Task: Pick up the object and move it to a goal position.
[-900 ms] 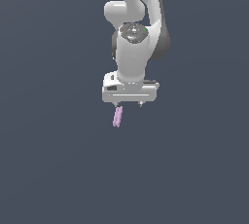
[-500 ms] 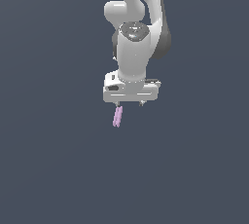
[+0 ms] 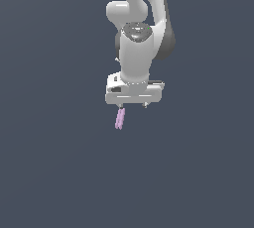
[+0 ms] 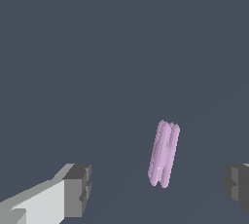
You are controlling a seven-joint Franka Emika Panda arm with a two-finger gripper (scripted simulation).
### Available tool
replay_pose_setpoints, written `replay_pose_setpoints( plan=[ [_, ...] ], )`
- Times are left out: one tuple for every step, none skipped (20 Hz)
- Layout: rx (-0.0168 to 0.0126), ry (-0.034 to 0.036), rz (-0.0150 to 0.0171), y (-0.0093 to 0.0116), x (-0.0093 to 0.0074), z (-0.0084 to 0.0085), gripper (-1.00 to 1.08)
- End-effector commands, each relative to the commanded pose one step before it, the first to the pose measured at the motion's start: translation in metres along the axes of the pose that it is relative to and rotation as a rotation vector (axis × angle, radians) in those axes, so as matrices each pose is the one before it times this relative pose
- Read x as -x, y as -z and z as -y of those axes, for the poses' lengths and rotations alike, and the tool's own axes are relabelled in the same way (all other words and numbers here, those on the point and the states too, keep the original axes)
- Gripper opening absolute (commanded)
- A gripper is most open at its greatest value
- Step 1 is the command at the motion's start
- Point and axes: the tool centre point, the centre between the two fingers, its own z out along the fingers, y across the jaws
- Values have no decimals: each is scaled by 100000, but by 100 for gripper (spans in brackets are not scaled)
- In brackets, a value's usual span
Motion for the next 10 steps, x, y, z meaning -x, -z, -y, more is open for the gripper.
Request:
replay_pose_setpoints(
  plan=[
    [-112,-1287,238,-818,239,-347,100],
    [-68,-721,73,-441,125,-186,100],
    [-64,-827,86,-500,147,-213,100],
    [-59,-942,100,-559,169,-245,100],
    [-57,-1047,111,-614,193,-275,100],
    [-58,-1144,119,-668,218,-302,100],
    [-54,-1247,128,-722,245,-332,100],
    [-44,-1356,138,-774,273,-365,100],
    [-31,-1462,147,-825,304,-397,100],
    [-15,-1504,150,-835,322,-414,100]
  ],
)
